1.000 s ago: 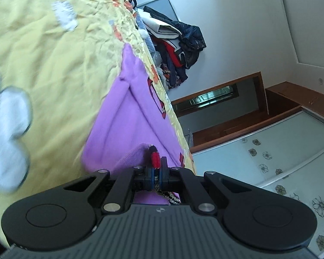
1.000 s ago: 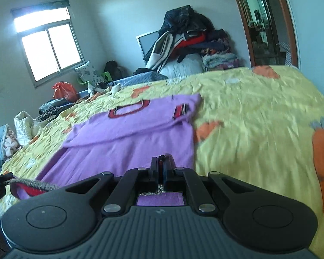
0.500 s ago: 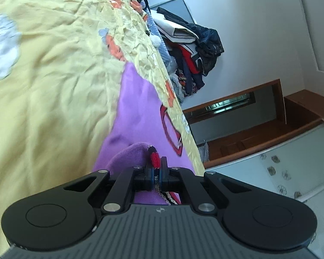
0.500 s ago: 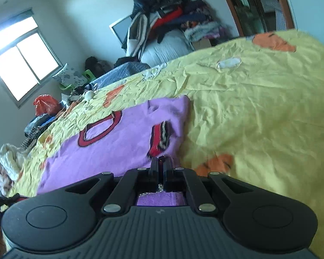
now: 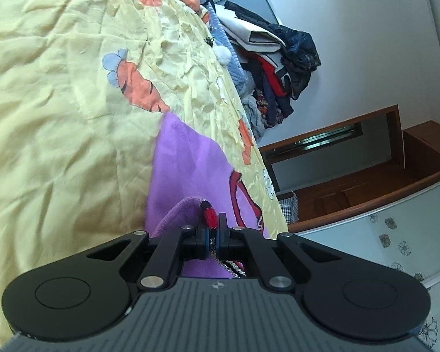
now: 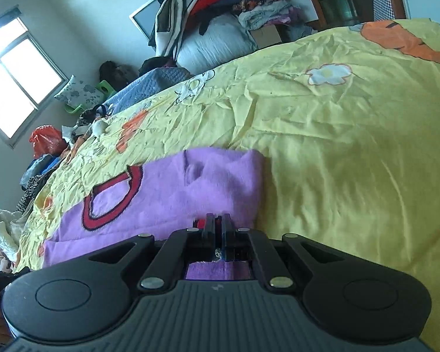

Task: Fold small clothes
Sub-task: 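Lift the hem with both grippers and fold it up onto the collar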

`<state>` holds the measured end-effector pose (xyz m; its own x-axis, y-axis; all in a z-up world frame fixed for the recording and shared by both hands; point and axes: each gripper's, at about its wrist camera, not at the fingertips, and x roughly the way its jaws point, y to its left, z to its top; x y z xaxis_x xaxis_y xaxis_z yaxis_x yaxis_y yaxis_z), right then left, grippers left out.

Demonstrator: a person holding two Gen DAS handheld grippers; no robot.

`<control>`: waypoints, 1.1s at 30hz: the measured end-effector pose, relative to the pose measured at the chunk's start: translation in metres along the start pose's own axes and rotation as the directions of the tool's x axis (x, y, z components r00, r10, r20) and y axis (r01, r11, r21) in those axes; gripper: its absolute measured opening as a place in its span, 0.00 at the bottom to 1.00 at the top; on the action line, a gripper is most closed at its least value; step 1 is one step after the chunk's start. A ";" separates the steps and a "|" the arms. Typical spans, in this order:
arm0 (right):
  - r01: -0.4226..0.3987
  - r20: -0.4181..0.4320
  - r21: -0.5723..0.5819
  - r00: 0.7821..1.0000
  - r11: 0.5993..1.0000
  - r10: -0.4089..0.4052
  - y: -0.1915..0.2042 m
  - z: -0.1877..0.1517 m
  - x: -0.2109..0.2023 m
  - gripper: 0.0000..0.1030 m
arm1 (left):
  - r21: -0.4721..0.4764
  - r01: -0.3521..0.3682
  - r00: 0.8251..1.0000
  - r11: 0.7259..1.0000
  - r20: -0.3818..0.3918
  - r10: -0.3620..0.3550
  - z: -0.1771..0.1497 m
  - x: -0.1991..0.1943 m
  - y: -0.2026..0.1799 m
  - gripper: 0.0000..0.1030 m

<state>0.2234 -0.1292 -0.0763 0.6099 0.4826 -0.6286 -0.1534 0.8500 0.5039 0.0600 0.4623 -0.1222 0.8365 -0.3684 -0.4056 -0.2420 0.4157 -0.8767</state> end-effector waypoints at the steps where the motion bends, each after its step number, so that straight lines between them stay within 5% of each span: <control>1: 0.003 -0.003 0.001 1.000 1.000 -0.003 0.001 0.002 0.003 0.03 | 0.000 -0.002 1.000 1.000 -0.001 0.002 0.002 0.003 0.000 0.03; 9: -0.004 0.012 0.024 1.000 1.000 0.004 0.003 0.021 0.007 0.03 | -0.038 0.047 0.999 0.998 0.026 -0.046 0.017 -0.002 0.002 0.03; 21: 0.047 -0.004 0.055 0.999 0.997 -0.047 -0.002 0.038 0.050 0.03 | -0.043 -0.019 1.000 0.999 -0.023 0.018 0.042 0.038 0.006 0.03; 24: 0.065 -0.059 0.036 0.996 0.997 -0.063 -0.002 0.039 0.061 0.06 | -0.093 -0.046 0.999 0.995 -0.019 0.044 0.045 0.043 0.017 0.11; 27: 0.077 -0.024 -0.022 0.997 0.997 -0.077 0.006 0.036 0.048 0.08 | -0.118 -0.040 0.999 0.992 0.032 0.044 0.050 0.032 0.023 0.22; 31: 0.133 0.156 -0.168 0.982 0.977 -0.107 0.031 0.025 0.006 0.09 | 0.073 -0.123 0.991 0.990 0.070 0.117 0.041 0.008 -0.012 0.23; 33: 0.097 0.139 -0.259 0.988 0.961 -0.062 0.048 0.018 0.000 0.09 | 0.220 -0.172 0.985 0.960 0.054 0.163 0.022 0.008 -0.039 0.28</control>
<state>0.2299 -0.0919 -0.0418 0.7206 0.3949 -0.5699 -0.2895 0.9183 0.2701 0.0867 0.4616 -0.0858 0.8112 -0.2497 -0.5288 -0.2675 0.6457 -0.7152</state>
